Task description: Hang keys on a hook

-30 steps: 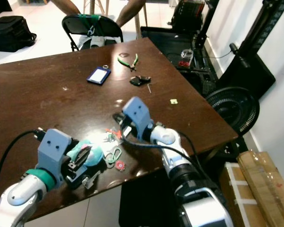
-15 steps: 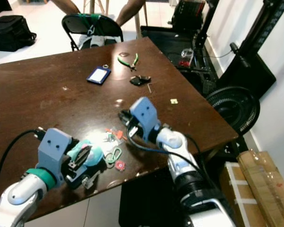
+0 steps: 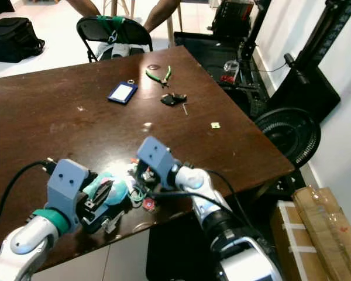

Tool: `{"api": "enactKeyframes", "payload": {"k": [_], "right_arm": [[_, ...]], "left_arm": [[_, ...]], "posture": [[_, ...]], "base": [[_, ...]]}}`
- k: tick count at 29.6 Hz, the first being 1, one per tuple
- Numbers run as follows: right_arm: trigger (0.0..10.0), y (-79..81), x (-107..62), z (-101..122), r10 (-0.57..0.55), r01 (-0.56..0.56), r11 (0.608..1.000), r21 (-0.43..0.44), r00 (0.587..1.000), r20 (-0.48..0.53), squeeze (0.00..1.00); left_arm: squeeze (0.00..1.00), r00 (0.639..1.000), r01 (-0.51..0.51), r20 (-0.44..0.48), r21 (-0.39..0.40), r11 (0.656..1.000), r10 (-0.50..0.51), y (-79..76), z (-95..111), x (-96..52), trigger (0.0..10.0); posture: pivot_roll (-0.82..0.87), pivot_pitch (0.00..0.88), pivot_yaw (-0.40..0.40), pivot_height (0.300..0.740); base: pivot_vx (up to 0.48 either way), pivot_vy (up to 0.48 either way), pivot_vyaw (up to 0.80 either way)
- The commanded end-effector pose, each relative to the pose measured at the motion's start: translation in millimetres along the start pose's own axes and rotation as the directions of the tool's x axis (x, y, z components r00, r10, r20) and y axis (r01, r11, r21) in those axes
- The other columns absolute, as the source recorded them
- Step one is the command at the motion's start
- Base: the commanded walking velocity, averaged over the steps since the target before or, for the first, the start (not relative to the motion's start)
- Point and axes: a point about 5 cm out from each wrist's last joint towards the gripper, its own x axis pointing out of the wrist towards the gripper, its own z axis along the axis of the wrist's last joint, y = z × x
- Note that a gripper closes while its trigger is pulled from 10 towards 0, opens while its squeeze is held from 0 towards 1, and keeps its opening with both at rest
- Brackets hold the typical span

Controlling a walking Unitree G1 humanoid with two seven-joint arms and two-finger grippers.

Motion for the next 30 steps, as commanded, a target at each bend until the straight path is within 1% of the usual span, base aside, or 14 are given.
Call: {"api": "enactKeyframes", "payload": {"k": [1, 12, 16, 17, 18, 19, 20, 21, 22, 23, 26, 27, 28, 30], "right_arm": [[10.0, 7.3, -1.2, -8.9, 0.027, -0.027, 1.000, -0.016, 0.999, -0.034, 0.00], [10.0, -1.1, -8.7, -14.6, -0.032, 0.031, 0.999, -0.028, 0.998, -0.051, 0.00], [10.0, -10.0, -11.3, -8.5, -0.080, 0.079, 0.996, -0.027, 0.997, -0.013, 0.00], [10.0, -19.1, -14.0, 0.8, -0.136, 0.137, 0.991, -0.012, 0.989, 0.052, 0.00], [10.0, -25.6, -16.3, 5.3, -0.174, 0.168, 0.984, 0.067, 0.981, 0.089, 0.00], [10.0, -25.6, -16.3, 5.3, -0.174, 0.168, 0.984, 0.067, 0.981, 0.089, 0.00], [10.0, -29.6, -18.1, 7.8, -0.198, 0.183, 0.975, 0.125, 0.974, 0.113, 0.00], [10.0, -29.6, -18.1, 7.8, -0.198, 0.183, 0.975, 0.125, 0.974, 0.113, 0.00], [10.0, -29.8, -18.9, 2.2, -0.180, 0.143, 0.947, 0.286, 0.978, 0.108, 0.00], [10.0, -29.8, -18.9, 2.2, -0.180, 0.143, 0.947, 0.286, 0.978, 0.108, 0.00], [10.0, -25.8, -18.6, -3.7, -0.139, 0.098, 0.930, 0.355, 0.986, 0.092, 0.00], [10.0, -21.3, -17.4, -7.0, -0.098, 0.057, 0.920, 0.388, 0.992, 0.085, 0.00], [10.0, -21.3, -17.4, -7.0, -0.098, 0.057, 0.920, 0.388, 0.992, 0.085, 0.00], [10.0, -11.7, -14.9, -14.6, -0.017, -0.005, 0.908, 0.419, 0.999, 0.048, 0.00]], "left_arm": [[0.00, 1.000, -0.007, -0.014, 0.003, 1.000, 0.007, 0.2, -2.2, -2.6, 10.0], [0.00, 1.000, -0.001, -0.014, 0.002, 1.000, 0.001, 0.6, -1.4, 0.0, 10.0], [0.00, 1.000, 0.000, -0.013, 0.004, 1.000, 0.000, 1.0, -1.3, 0.6, 10.0], [0.00, 1.000, -0.002, -0.013, 0.004, 1.000, 0.002, 1.4, -1.2, 0.5, 10.0], [0.00, 1.000, -0.003, -0.014, 0.004, 1.000, 0.003, 1.8, -1.3, 0.4, 10.0], [0.00, 1.000, -0.003, -0.014, 0.004, 1.000, 0.003, 1.8, -1.3, 0.4, 10.0], [0.00, 1.000, -0.004, -0.014, 0.004, 1.000, 0.004, 2.0, -1.4, 0.3, 10.0], [0.00, 1.000, -0.004, -0.014, 0.004, 1.000, 0.004, 2.0, -1.4, 0.3, 10.0], [0.00, 1.000, -0.001, -0.014, 0.005, 1.000, 0.001, 2.5, -1.6, 0.9, 10.0], [0.00, 1.000, -0.001, -0.014, 0.005, 1.000, 0.001, 2.5, -1.6, 0.9, 10.0], [0.00, 1.000, 0.001, -0.014, 0.006, 1.000, -0.001, 2.4, -1.5, 1.6, 10.0], [0.00, 1.000, 0.002, -0.013, 0.006, 1.000, -0.002, 2.4, -1.4, 2.0, 10.0], [0.00, 1.000, 0.002, -0.013, 0.006, 1.000, -0.002, 2.4, -1.4, 2.0, 10.0], [0.00, 1.000, 0.002, -0.011, 0.005, 1.000, -0.002, 2.5, -1.1, 2.9, 10.0]], "posture": [[0.04, 0.116, 0.049, 0.740], [0.03, 0.116, 0.060, 0.740], [0.03, 0.115, 0.061, 0.740], [0.03, 0.115, 0.061, 0.740], [0.03, 0.114, 0.062, 0.740], [0.03, 0.114, 0.062, 0.740], [0.03, 0.114, 0.062, 0.740], [0.03, 0.114, 0.062, 0.740], [0.02, 0.114, 0.069, 0.740], [0.02, 0.114, 0.069, 0.740], [0.02, 0.114, 0.069, 0.740], [0.02, 0.113, 0.070, 0.740], [0.02, 0.113, 0.070, 0.740], [0.02, 0.113, 0.069, 0.740]], "base": [[0.000, 0.000, 0.00], [0.000, 0.000, 0.00], [0.000, 0.000, 0.00], [0.000, 0.000, 0.00], [0.000, 0.000, 0.00], [0.000, 0.000, 0.00], [0.000, 0.000, 0.00], [0.000, 0.000, 0.00], [0.000, 0.000, 0.00], [0.000, 0.000, 0.00], [0.000, 0.000, 0.00], [0.000, 0.000, 0.00], [0.000, 0.000, 0.00], [0.000, 0.000, 0.00]]}}
